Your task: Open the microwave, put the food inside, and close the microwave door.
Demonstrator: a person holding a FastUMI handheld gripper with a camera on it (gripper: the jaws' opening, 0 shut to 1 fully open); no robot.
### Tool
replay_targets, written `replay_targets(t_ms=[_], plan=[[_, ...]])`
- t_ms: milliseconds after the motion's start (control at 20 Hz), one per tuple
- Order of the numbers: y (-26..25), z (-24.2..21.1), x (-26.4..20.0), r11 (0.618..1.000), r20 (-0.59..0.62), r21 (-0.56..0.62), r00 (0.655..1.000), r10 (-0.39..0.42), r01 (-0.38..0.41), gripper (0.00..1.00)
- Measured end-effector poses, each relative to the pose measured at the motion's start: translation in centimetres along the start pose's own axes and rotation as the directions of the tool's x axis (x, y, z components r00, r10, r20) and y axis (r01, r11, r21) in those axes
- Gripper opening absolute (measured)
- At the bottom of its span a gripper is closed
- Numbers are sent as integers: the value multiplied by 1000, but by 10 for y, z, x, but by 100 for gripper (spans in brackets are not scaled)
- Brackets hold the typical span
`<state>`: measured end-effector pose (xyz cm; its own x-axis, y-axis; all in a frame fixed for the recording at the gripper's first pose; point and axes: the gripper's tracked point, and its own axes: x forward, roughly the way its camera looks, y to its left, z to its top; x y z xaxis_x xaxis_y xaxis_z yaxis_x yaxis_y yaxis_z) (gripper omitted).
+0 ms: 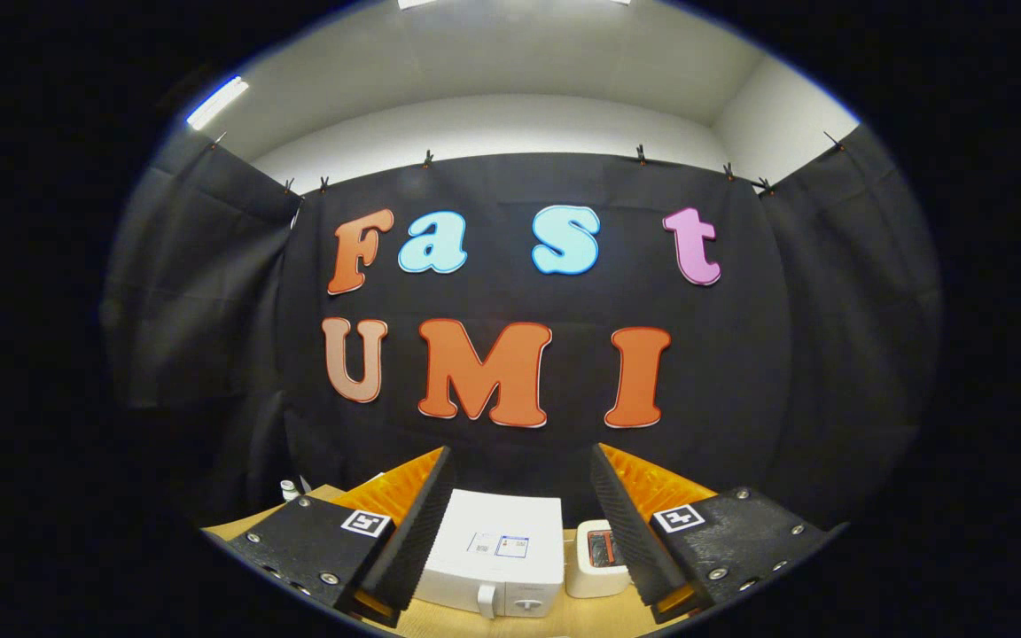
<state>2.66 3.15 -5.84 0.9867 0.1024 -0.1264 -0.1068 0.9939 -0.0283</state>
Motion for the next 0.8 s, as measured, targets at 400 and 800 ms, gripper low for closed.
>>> replay_targets(t_ms=[400,800], plan=[[-21,88,-9,999,111,-23,993,-29,32,97],[-36,105,-12,999,141,-2,989,-33,34,97]])
